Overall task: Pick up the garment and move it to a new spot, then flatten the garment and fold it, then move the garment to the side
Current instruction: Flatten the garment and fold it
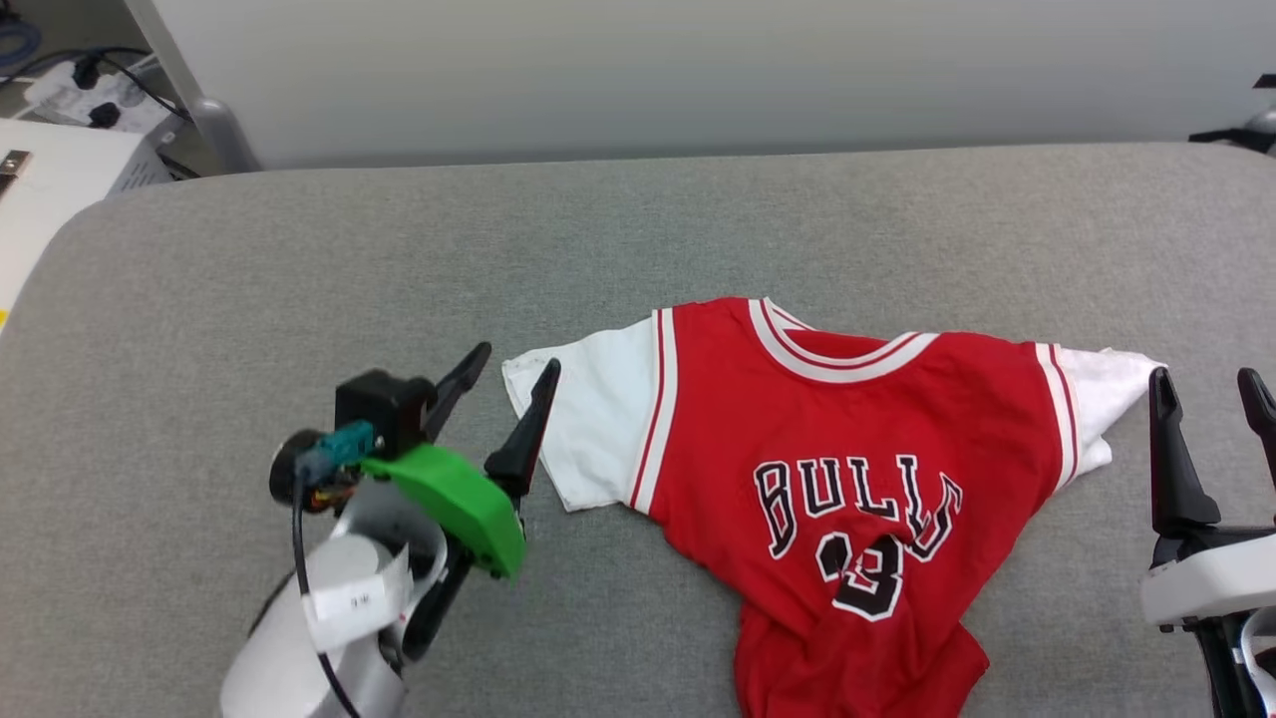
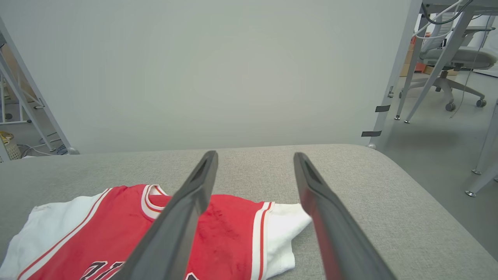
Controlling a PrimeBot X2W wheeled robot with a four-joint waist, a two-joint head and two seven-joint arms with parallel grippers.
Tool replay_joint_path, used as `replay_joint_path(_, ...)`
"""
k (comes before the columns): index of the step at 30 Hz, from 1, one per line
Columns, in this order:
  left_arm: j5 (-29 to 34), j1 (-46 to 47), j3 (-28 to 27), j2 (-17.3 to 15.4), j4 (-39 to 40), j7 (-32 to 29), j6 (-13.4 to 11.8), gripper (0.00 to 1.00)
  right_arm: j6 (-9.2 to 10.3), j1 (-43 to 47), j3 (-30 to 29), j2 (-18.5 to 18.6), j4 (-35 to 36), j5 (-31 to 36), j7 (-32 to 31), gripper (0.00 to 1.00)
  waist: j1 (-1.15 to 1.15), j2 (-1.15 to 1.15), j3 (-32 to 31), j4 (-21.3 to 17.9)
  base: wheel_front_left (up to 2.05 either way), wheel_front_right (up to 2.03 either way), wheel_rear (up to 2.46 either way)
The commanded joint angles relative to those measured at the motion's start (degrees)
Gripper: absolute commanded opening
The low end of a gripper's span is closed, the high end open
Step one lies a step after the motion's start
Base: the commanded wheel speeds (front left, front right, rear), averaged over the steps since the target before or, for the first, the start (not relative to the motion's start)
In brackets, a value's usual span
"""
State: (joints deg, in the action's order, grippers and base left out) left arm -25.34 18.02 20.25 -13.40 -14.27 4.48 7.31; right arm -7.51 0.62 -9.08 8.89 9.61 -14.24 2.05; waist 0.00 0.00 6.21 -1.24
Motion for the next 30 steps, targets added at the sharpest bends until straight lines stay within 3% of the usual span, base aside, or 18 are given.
replay_joint_path(1, -1.21, 3.19, 0.94, -1.40, -0.84, -2.66, 0.18, 1.00, 0.02, -1.32, 0.12, -0.42, 0.63, 0.64, 0.29, 1.00, 0.00, 0.00, 3.62, -3.32, 0.00, 0.00, 0.00)
replay_joint_path(10, -13.67, 20.08, 6.37, -8.43, -9.83, -30.58, 0.18, 1.00, 0.02, -5.20, 1.19, -1.32, 1.39, 1.30, 1.05, 1.00, 0.00, 0.00, 9.83, -7.63, 0.00, 0.00, 0.00)
replay_joint_path(14, -15.95, 24.09, 7.93, -11.76, -13.39, -39.04, 0.18, 1.00, 0.02, -6.13, 2.05, -2.09, 0.83, 1.42, 1.83, 1.00, 0.00, 0.00, 11.70, -9.18, 0.00, 0.00, 0.00)
replay_joint_path(20, -15.37, 26.76, 9.36, -14.66, -17.96, -41.43, 0.18, 1.00, 0.02, -7.05, 2.99, -2.90, -0.59, 1.34, 3.26, 1.00, 0.00, 0.00, 13.80, -10.80, 0.00, 0.00, 0.00)
replay_joint_path(28, -15.60, 25.38, 12.92, -15.33, -22.36, -42.53, 0.18, 0.97, 0.02, -7.96, 3.52, -3.16, -1.74, 1.28, 4.27, 1.00, 0.00, 0.00, 14.51, -11.89, 0.00, 0.00, 0.00)
replay_joint_path(29, -15.87, 25.08, 13.22, -15.34, -22.62, -42.55, 0.18, 0.09, 0.02, -7.99, 3.49, -3.13, -1.81, 1.31, 4.28, 1.00, 0.00, 0.00, 14.39, -11.89, 0.00, 0.00, 0.00)
replay_joint_path(30, -16.31, 24.74, 13.37, -15.33, -22.85, -42.19, 0.18, 0.00, 0.02, -7.99, 3.42, -3.07, -1.90, 1.35, 4.24, 1.00, 0.00, 0.00, 14.20, -11.84, 0.00, 0.00, 0.00)
